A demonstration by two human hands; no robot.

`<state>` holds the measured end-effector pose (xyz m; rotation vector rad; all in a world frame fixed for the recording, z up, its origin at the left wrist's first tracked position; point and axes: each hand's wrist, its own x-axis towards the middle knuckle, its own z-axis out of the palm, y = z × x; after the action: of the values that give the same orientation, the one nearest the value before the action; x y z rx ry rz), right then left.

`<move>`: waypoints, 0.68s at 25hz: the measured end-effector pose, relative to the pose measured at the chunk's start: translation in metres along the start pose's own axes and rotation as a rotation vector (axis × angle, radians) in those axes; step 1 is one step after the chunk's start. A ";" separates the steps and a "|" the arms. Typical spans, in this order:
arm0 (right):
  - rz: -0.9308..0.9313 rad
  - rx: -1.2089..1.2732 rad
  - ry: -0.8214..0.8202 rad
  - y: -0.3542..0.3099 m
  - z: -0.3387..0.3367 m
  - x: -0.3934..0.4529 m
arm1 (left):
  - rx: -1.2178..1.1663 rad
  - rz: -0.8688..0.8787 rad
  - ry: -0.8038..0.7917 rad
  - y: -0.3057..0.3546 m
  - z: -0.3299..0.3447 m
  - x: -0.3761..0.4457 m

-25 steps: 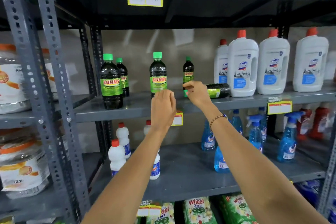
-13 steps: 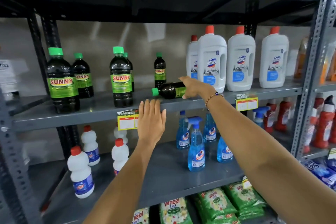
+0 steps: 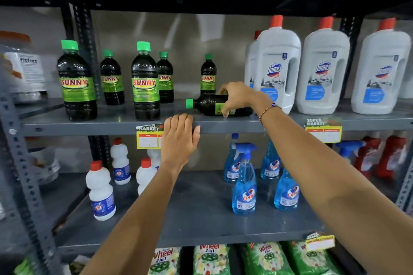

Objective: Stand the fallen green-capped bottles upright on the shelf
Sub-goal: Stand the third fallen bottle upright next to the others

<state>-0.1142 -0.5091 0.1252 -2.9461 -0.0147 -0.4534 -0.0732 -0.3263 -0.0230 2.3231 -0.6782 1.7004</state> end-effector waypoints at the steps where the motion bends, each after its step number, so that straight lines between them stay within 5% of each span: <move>1: -0.006 0.039 0.058 0.004 0.003 -0.001 | 0.003 0.001 0.007 0.001 0.000 0.000; 8: 0.157 0.719 0.563 -0.013 0.028 0.009 | -0.005 0.005 0.012 -0.002 0.006 -0.002; 17: 0.226 0.928 0.423 -0.025 0.053 0.023 | -0.055 -0.011 0.049 -0.002 0.010 -0.006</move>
<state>-0.0774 -0.4762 0.0861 -1.8866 0.1219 -0.7651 -0.0652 -0.3273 -0.0317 2.2371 -0.6934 1.7057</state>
